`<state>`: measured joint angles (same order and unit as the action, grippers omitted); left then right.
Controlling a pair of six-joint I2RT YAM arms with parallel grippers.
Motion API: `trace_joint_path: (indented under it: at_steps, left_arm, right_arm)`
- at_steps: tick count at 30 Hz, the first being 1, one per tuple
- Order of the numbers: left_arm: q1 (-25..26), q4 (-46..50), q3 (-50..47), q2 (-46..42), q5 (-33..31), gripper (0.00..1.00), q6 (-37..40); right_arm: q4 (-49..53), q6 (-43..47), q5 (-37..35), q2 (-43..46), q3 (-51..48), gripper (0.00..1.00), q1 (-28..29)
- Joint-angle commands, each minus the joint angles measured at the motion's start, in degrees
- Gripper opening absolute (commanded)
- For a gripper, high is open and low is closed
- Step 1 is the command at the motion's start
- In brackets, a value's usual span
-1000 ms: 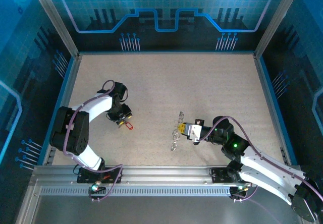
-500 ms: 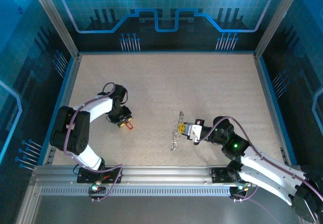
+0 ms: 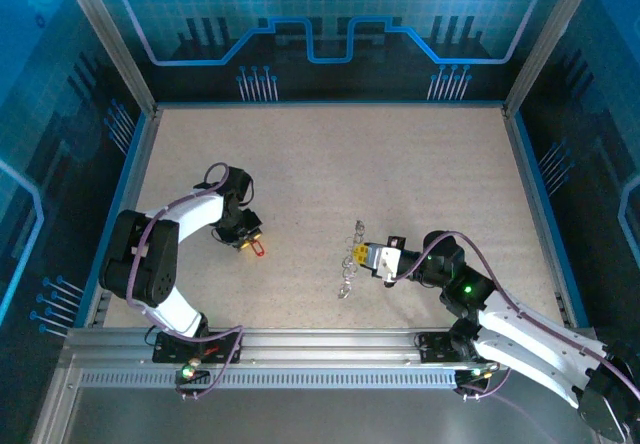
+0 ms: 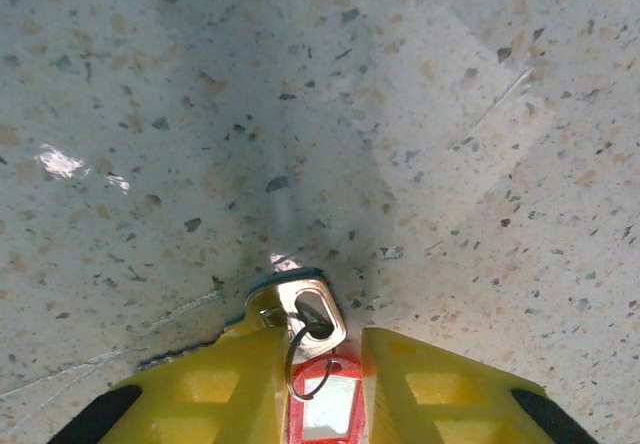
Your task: Put the keys on the keyring
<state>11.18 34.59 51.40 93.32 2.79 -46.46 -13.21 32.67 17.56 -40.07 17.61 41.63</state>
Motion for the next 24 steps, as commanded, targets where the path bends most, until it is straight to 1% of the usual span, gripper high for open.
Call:
trace_joint_path:
  at_steps: [1,11,13,17,18,19,20,22,24]
  left_arm:
    - [0.64,0.95,0.61,-0.04,0.47,0.25,0.61]
    - [0.84,1.00,1.04,0.10,0.04,0.19,0.86]
    - [0.95,0.97,1.14,0.28,-0.08,0.16,0.92]
    - [1.06,1.00,1.16,0.37,-0.07,0.15,1.06]
    - [1.03,1.06,1.20,0.38,-0.15,0.14,1.02]
    - [1.04,1.04,1.25,0.37,-0.15,0.09,1.06]
    - [1.01,1.16,1.25,0.37,-0.24,0.08,1.19]
    - [1.04,1.40,1.52,0.37,-0.25,0.02,1.73]
    - [1.04,1.96,2.11,0.45,0.21,0.00,3.27]
  right_arm:
    - [-0.98,0.56,0.94,0.79,0.66,0.00,0.27]
    - [-0.90,0.62,0.94,0.96,0.60,0.00,0.26]
    - [-0.84,0.56,0.95,0.94,0.60,0.00,0.29]
    - [-0.68,0.64,0.94,0.96,0.63,0.00,0.31]
    - [-0.74,0.66,0.90,0.96,0.59,0.00,0.30]
    - [-0.74,0.72,0.90,0.96,0.65,0.00,0.28]
    - [-0.71,0.70,0.96,0.96,0.66,0.00,0.30]
    - [-0.75,0.66,0.98,0.92,0.60,0.00,0.32]
    - [-0.71,0.56,1.12,0.79,0.67,0.00,0.39]
